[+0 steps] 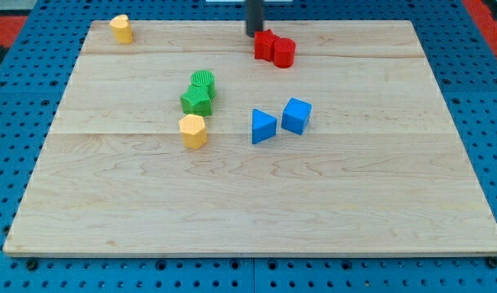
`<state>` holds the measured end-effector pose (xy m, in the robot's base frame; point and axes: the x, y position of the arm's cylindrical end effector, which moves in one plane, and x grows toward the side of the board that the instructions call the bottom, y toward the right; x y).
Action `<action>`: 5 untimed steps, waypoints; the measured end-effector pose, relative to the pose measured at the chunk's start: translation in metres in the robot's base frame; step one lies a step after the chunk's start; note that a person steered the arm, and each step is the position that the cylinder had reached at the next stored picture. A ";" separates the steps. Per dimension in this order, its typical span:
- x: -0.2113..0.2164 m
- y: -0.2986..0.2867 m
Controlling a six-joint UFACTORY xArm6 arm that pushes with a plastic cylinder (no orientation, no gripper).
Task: Separate the red star along with red circle
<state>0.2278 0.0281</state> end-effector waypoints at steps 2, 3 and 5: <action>0.088 0.064; 0.119 0.062; 0.178 -0.022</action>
